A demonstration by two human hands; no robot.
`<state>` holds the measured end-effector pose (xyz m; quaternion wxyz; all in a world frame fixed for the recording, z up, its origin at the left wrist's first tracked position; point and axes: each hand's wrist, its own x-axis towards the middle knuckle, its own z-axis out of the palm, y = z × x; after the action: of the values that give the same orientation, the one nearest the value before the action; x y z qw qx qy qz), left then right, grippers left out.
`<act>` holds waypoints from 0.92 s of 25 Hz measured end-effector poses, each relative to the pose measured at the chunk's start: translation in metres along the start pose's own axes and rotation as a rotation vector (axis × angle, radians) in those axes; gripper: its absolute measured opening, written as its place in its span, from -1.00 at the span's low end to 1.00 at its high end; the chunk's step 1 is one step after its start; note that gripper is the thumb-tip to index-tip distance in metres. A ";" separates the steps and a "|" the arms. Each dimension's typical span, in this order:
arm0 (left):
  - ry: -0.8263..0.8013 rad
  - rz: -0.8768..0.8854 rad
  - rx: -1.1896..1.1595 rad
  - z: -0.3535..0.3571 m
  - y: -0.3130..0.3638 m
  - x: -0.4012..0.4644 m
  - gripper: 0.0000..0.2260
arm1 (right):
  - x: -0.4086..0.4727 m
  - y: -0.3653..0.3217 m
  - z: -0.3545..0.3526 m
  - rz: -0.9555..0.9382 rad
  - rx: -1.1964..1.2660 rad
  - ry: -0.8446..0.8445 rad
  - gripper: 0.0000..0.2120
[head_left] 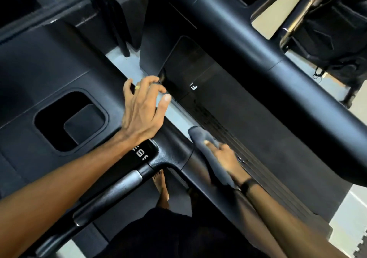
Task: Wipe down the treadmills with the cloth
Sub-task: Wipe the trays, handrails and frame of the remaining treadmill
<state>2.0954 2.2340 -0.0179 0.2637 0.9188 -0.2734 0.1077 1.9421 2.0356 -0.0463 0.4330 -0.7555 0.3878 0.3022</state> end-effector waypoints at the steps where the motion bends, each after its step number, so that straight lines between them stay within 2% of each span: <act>1: -0.001 0.002 0.005 0.001 0.002 -0.001 -0.60 | -0.017 0.007 0.001 -0.019 -0.187 0.120 -0.43; 3: 0.012 0.007 -0.006 0.002 0.003 0.000 -0.58 | -0.045 -0.005 0.023 -0.212 -0.464 0.399 -0.43; 5: 0.039 0.004 -0.022 0.001 0.003 0.000 -0.56 | -0.049 -0.055 0.048 -0.414 -0.458 0.525 -0.44; 6: 0.047 0.003 -0.024 0.001 0.002 0.000 -0.56 | -0.037 -0.081 0.053 -0.462 -0.398 0.472 -0.46; 8: 0.057 0.004 -0.024 0.001 0.001 -0.001 -0.58 | 0.010 -0.111 0.053 -0.473 -0.203 0.183 -0.49; 9: 0.053 0.005 -0.037 0.001 0.001 -0.001 -0.60 | 0.035 -0.105 0.046 -0.434 -0.087 0.054 -0.46; 11: 0.070 -0.010 -0.089 0.001 0.000 -0.001 -0.63 | 0.058 -0.073 0.033 -0.259 0.101 -0.106 -0.23; 13: 0.112 -0.114 -0.188 -0.005 -0.003 0.002 -0.64 | 0.045 -0.029 0.022 -0.078 0.089 -0.082 0.02; 14: 0.152 -0.184 -0.236 -0.012 -0.007 0.003 -0.63 | 0.027 -0.014 0.014 -0.070 0.011 -0.012 -0.01; 16: 0.249 -0.255 -0.234 -0.029 -0.024 0.010 -0.62 | -0.008 -0.007 0.014 -0.159 -0.281 0.213 -0.24; 18: 0.251 -0.219 -0.135 -0.043 -0.050 0.016 -0.65 | -0.039 -0.038 0.036 -0.366 -0.512 0.445 -0.32; 19: 0.212 -0.193 -0.072 -0.047 -0.061 0.018 -0.66 | -0.043 -0.065 0.051 -0.474 -0.540 0.505 -0.35; 21: 0.103 -0.135 0.039 -0.045 -0.075 0.022 -0.66 | -0.022 -0.114 0.064 -0.527 -0.402 0.414 -0.47; 23: 0.025 -0.112 0.056 -0.037 -0.079 0.027 -0.64 | 0.028 -0.132 0.057 -0.437 -0.154 0.128 -0.53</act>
<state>2.1598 2.2986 -0.0110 0.2470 0.9382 -0.2151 0.1116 2.0618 2.1199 -0.0381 0.4038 -0.8699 0.2173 0.1815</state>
